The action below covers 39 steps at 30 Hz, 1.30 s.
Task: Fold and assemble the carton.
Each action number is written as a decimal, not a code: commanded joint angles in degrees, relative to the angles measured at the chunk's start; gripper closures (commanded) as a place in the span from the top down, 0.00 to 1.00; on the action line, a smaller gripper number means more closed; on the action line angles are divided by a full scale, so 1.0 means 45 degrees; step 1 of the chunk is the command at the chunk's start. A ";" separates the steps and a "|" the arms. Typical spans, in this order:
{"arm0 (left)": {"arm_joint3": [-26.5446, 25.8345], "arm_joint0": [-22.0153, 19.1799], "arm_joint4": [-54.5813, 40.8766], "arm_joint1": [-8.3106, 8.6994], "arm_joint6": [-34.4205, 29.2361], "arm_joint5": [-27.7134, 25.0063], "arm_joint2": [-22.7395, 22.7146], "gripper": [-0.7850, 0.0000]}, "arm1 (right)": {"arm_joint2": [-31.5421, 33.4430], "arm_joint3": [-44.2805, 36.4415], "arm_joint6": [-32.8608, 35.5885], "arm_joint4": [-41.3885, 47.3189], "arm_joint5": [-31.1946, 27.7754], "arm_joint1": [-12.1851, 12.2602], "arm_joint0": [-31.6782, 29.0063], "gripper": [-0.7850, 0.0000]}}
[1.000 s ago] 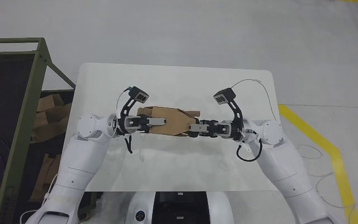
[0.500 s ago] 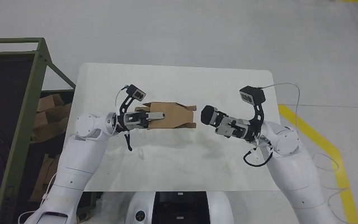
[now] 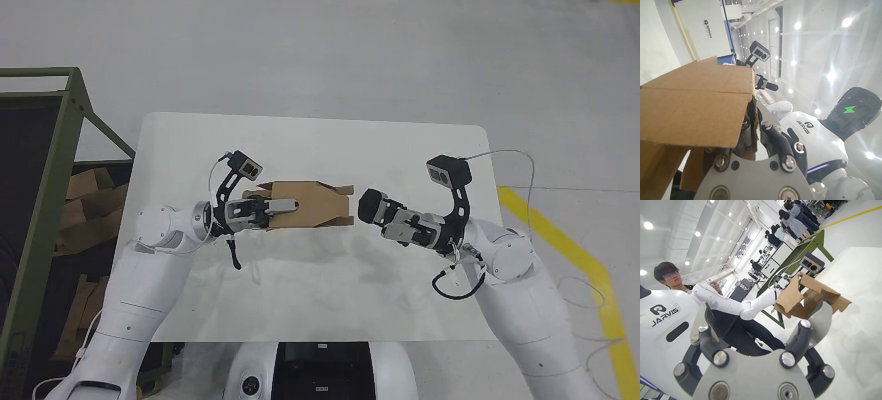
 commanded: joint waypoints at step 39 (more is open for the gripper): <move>0.0320 -0.0283 0.0070 0.0056 -0.0102 -0.0141 0.0646 0.00 | -0.2944 0.0152 -0.1937 -0.1664 -0.0825 -0.0660 0.2217 1.00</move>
